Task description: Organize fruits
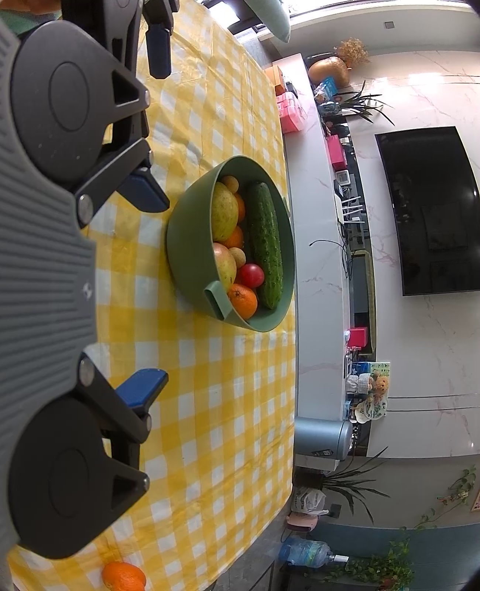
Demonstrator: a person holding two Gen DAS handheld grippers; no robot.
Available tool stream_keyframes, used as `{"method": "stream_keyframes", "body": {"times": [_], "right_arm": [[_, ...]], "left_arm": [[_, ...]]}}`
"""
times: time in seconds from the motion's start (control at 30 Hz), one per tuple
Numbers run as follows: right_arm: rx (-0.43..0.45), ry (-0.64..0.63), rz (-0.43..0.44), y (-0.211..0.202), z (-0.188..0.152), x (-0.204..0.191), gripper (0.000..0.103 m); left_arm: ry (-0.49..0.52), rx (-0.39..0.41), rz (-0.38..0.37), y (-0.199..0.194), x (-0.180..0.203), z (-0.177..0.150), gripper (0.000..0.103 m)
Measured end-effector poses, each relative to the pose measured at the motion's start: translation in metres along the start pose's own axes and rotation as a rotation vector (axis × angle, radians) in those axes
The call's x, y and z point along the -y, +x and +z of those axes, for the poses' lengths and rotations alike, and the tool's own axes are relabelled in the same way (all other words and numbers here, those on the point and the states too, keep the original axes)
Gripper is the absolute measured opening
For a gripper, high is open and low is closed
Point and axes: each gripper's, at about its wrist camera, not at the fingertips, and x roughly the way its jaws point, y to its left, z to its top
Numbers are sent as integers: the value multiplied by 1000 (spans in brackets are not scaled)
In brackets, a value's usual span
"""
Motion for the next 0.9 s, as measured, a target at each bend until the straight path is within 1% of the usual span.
{"method": "stream_keyframes", "body": {"times": [0.63,0.9], "right_arm": [[-5,-1,-1,1,-1,0,88],[-14,0,3,3,-3,0,88]], "left_arm": [[12,-11,5,1,-1,0,86],[12,-14,20,2,-1,-1,86]]}}
